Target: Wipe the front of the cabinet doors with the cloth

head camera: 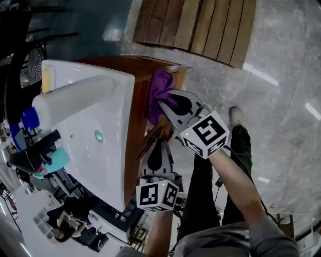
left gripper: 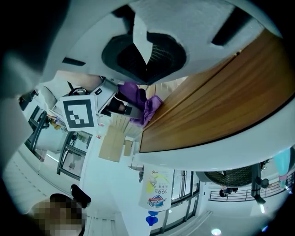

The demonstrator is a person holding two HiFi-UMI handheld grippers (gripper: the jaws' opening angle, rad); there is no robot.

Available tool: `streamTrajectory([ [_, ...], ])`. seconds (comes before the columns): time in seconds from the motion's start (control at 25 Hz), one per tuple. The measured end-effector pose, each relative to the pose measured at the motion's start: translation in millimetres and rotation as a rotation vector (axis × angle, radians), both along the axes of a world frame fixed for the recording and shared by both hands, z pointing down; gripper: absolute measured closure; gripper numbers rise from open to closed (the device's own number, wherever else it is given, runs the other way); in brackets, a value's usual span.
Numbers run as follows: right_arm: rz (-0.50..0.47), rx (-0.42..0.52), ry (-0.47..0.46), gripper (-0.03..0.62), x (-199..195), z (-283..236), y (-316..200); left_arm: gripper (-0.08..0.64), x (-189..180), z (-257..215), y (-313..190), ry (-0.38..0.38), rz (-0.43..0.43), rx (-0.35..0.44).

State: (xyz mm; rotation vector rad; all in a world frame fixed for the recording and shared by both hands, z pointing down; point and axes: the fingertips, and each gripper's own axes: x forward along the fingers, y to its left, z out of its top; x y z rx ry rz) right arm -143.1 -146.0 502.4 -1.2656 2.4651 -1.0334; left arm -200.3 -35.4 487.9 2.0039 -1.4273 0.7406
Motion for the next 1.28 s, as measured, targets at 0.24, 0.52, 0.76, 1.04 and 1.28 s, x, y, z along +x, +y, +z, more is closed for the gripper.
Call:
streamTrajectory([
  [0.24, 0.003, -0.019, 0.016, 0.545, -2.3, 15.4, -1.2, 0.552, -5.0, 4.4, -3.0, -0.009, 0.006, -0.008],
  [0.52, 0.001, -0.054, 0.033, 0.545, -5.2, 43.2, -1.8, 0.552, -2.3, 16.3, -6.6, -0.002, 0.023, -0.02],
  [0.76, 0.004, -0.098, 0.057, 0.545, -5.8, 70.8, 0.3, 0.552, 1.2, 23.2, -7.5, -0.002, 0.042, -0.033],
  [1.04, -0.01, -0.14, 0.093, 0.545, -7.0, 104.3, -0.8, 0.552, 3.3, 37.1, -13.6, 0.001, 0.054, -0.041],
  [1.28, -0.022, -0.197, 0.118, 0.545, -6.7, 137.1, 0.9, 0.552, 3.9, 47.6, -15.1, -0.005, 0.07, -0.055],
])
